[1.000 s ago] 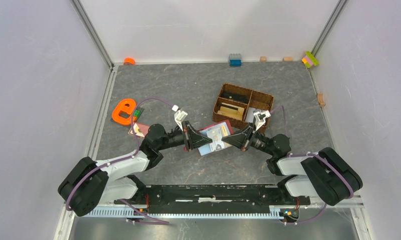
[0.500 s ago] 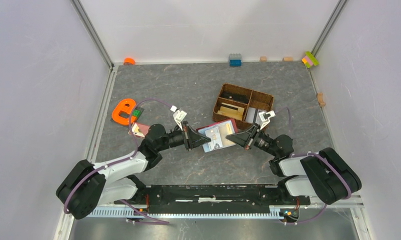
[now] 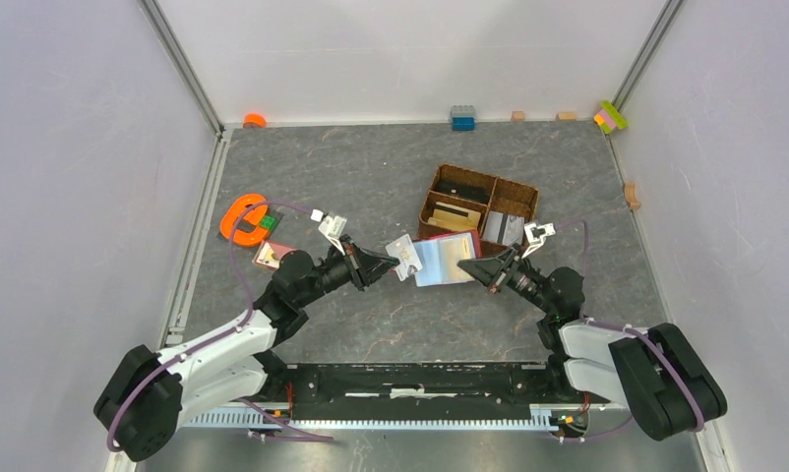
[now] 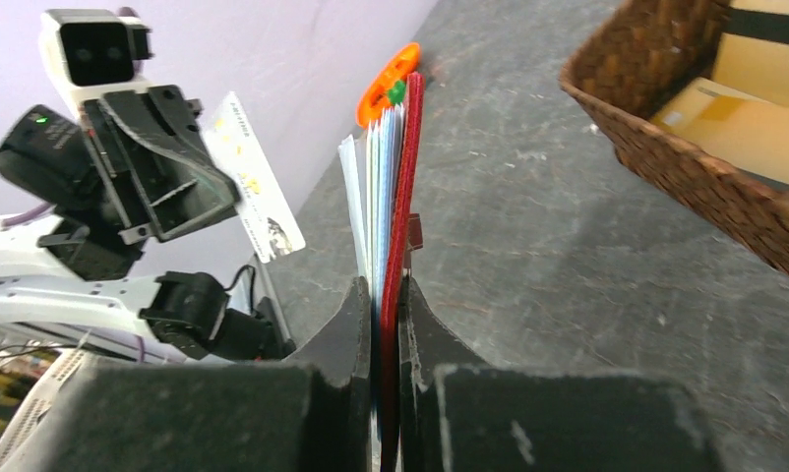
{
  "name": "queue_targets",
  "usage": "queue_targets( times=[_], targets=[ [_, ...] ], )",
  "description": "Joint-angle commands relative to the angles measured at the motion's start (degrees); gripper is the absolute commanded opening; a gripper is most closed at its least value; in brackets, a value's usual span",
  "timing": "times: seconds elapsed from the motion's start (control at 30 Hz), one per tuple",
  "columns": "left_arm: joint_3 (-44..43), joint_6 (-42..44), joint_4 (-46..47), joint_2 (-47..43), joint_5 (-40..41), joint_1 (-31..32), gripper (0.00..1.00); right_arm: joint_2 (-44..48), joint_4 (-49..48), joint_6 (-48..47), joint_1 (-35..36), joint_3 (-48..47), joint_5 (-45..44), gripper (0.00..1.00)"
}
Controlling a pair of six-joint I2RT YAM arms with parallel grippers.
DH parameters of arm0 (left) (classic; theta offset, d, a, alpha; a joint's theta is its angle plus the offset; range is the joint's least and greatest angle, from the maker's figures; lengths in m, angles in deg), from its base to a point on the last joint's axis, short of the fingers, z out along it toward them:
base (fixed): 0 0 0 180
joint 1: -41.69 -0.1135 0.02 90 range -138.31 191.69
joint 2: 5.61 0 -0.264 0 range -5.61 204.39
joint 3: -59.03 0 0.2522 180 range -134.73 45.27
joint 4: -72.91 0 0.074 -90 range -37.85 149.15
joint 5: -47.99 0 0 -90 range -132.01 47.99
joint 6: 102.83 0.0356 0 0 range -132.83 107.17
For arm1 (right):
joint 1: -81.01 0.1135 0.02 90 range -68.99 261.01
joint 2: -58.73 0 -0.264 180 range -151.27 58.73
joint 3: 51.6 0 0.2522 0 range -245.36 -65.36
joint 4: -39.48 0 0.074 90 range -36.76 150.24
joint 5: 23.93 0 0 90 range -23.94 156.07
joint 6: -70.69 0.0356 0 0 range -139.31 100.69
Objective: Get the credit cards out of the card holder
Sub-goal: Remove the credit card from the card holder, then place the credit card in the storage box.
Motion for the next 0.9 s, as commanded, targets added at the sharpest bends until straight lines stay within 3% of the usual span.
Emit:
queue_targets(
  times=[0.0,0.17,0.43,0.87],
  targets=[
    [0.3,1.4,-0.9,0.2,4.7,-0.3,0.02,1.9,9.0,-5.2,-0.3,-2.6,-3.3,0.00],
    [0.9,-0.8,4.2,2.2,3.9,-0.1,0.02,3.0,10.3,-5.7,-0.3,-2.9,-3.4,0.00],
    [-0.8,-2.3,3.3,4.2,5.4,0.4,0.02,11.2,18.9,-9.9,-0.3,-4.0,-6.1,0.00],
    [-5.0,-11.3,0.9,5.8,18.9,2.7,0.02,27.5,35.3,-17.7,-0.3,-6.3,-15.3,0.00]
  ],
)
